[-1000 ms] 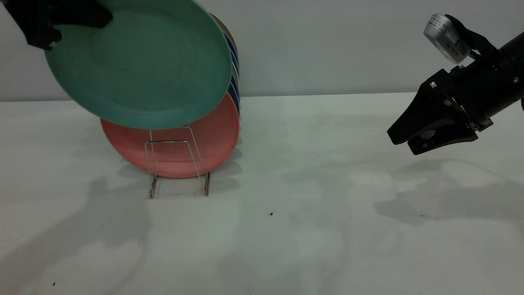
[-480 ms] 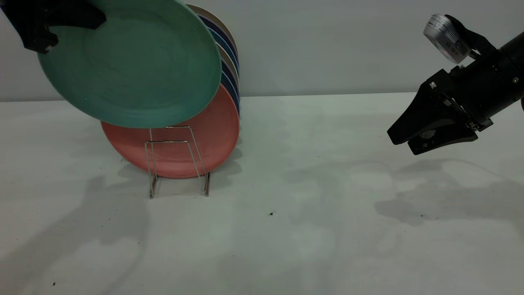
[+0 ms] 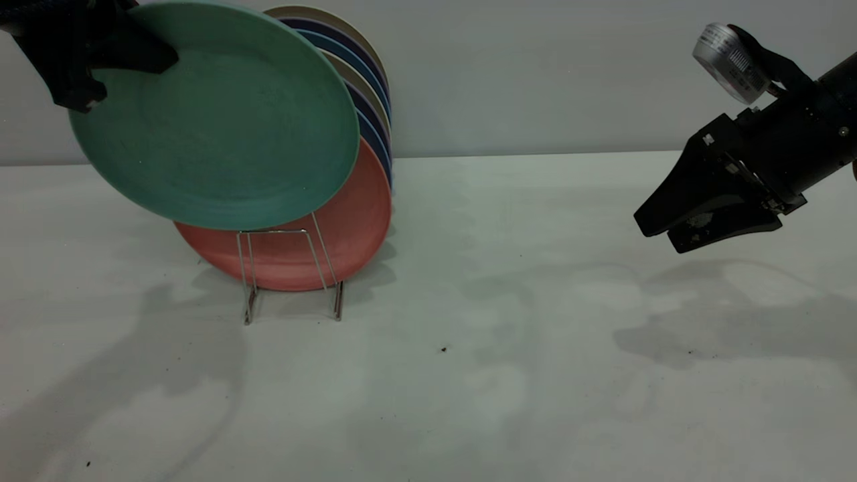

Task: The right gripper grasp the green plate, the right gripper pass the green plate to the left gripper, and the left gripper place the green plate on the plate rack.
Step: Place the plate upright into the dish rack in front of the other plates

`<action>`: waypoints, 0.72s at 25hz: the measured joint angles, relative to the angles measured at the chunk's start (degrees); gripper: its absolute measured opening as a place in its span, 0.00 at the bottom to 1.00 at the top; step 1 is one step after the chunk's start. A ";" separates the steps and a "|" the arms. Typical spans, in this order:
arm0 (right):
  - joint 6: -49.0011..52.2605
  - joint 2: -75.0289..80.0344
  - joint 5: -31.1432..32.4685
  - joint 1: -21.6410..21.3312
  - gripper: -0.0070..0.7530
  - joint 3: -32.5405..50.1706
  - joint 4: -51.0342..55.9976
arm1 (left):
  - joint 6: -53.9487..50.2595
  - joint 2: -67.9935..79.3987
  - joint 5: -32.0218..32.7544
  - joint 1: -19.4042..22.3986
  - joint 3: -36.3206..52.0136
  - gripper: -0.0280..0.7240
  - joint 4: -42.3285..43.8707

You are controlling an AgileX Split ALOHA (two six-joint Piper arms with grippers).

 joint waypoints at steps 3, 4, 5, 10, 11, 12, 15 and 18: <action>0.00 0.00 0.00 0.00 0.75 0.00 0.00 | 0.00 1.54 -0.29 0.00 0.00 0.16 0.05; 0.00 0.00 0.00 0.00 0.75 0.00 0.00 | 0.00 2.16 -0.36 0.00 0.00 0.16 0.18; 0.00 0.00 0.00 0.00 0.75 0.00 0.00 | 0.00 2.96 -0.42 0.00 0.00 0.16 0.35; 0.00 0.00 -0.06 0.00 0.75 0.00 -0.02 | 0.00 5.94 -0.70 0.00 -0.18 0.16 0.81; 0.00 0.00 -0.06 0.00 0.75 0.00 -0.02 | 0.00 6.33 -0.77 0.00 -0.31 0.16 0.86; 0.00 0.00 -0.07 0.00 0.75 0.00 -0.02 | 0.00 6.84 -0.84 0.00 -0.37 0.16 0.86; 0.00 0.00 -0.12 0.00 0.75 0.00 -0.02 | 0.00 8.15 -1.16 0.00 -0.40 0.16 0.86; 0.00 0.00 -0.12 0.00 0.75 0.00 -0.02 | 0.00 8.93 -1.20 0.00 -1.05 0.17 0.86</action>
